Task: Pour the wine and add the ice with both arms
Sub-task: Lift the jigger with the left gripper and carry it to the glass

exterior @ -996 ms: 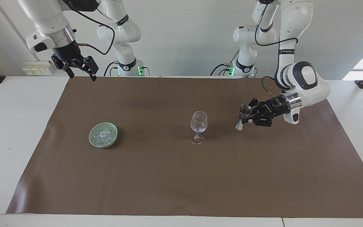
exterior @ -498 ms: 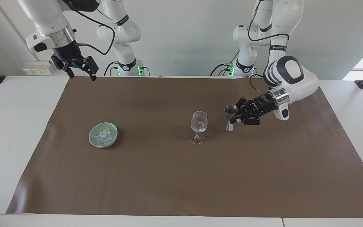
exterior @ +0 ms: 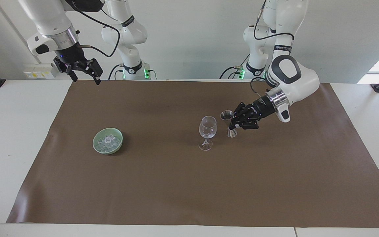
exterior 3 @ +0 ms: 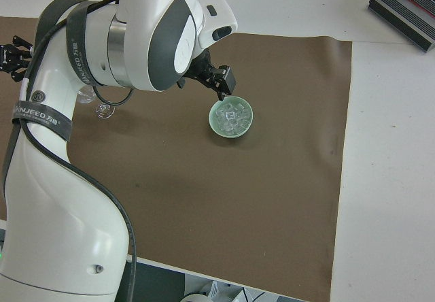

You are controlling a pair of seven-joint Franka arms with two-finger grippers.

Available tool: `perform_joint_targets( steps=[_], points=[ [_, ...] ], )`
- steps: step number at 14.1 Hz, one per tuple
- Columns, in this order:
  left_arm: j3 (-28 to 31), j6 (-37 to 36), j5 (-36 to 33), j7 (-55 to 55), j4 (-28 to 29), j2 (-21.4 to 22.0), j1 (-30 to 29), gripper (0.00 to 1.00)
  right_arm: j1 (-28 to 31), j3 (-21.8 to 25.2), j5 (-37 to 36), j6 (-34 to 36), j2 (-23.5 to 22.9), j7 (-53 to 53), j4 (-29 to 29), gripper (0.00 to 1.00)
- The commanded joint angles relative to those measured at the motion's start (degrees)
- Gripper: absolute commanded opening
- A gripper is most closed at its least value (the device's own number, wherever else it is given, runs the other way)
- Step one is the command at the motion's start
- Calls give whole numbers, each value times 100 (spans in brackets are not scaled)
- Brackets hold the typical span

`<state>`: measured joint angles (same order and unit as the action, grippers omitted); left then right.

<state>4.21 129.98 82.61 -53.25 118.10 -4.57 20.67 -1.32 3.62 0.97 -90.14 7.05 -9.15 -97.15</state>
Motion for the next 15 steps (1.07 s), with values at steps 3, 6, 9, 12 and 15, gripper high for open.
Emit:
perform_joint_targets(
  steps=[3, 6, 9, 12, 15],
  points=[
    [80, 352, -254, 280, 99, 132, 157, 0, 44, -20, 61, -39, 139, 10, -146, 100],
    [72, 686, -535, 385, 64, 115, 340, 0, 44, -20, 61, -39, 139, 19, -146, 100],
    [72, 1029, -562, 561, 72, 106, 499, 0, 35, -20, 61, -39, 139, 19, -146, 100],
    [72, 1292, -886, 588, 73, 115, 552, 0, 35, -20, 61, -39, 139, 10, -146, 100],
    [72, 1732, -905, 754, 116, 123, 798, 0, 44, -20, 61, -39, 139, 19, -146, 100]
  ],
)
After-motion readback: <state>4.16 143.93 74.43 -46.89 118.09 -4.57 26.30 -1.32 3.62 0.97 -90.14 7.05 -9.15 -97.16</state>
